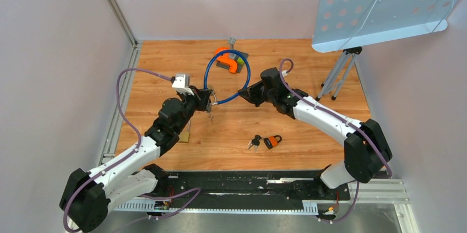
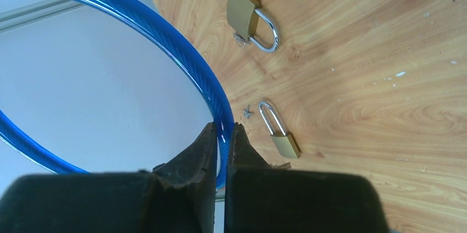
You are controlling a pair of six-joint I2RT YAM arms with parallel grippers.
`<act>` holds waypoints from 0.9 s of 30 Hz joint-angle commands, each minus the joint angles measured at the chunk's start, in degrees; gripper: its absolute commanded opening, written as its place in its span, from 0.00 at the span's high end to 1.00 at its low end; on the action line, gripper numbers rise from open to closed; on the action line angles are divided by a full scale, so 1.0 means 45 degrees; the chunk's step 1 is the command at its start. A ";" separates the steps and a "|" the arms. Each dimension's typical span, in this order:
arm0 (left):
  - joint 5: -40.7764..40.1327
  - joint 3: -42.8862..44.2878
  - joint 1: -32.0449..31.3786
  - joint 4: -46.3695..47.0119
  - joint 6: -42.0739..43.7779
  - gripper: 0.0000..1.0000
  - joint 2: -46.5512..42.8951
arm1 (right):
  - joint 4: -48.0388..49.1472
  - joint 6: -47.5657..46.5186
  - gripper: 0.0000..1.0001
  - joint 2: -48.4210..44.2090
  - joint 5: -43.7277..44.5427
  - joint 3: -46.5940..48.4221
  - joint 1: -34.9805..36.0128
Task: Lock with the key
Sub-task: Lock the lock.
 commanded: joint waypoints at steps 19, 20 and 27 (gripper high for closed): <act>0.2864 -0.0718 -0.0059 0.5378 -0.0030 1.00 0.1199 | 0.2945 0.1297 1.00 0.0459 -0.3681 -0.0396 0.0569; 0.3209 -0.0614 -0.0059 0.5220 0.0057 1.00 0.1291 | 0.3287 0.1026 1.00 0.0427 -0.3606 -0.0377 0.0570; 0.4539 -0.0214 -0.0059 0.3897 0.0528 1.00 0.1481 | 0.4908 0.0074 1.00 -0.0034 -0.3603 -0.0927 0.0408</act>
